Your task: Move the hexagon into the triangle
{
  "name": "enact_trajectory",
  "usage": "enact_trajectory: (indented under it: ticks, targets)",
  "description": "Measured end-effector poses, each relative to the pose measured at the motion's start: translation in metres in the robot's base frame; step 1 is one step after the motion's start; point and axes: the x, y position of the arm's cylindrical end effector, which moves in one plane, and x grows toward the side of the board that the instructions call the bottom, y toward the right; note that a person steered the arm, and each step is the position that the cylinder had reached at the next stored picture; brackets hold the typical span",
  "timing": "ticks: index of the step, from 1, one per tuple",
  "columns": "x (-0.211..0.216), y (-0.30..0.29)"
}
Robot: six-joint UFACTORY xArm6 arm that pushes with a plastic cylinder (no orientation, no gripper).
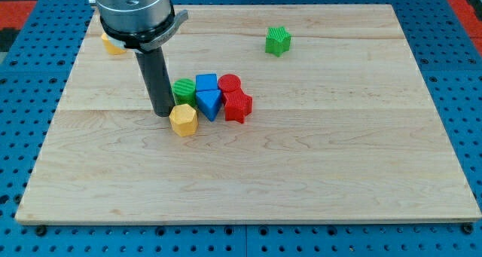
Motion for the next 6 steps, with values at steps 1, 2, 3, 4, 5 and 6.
enact_trajectory:
  ticks: [1,2,3,4,5,6]
  targets:
    - [0.002,-0.035]
    - [0.036,-0.032]
    - [0.053,-0.017]
    - [0.052,0.006]
    - [0.037,0.031]
    - [0.025,0.056]
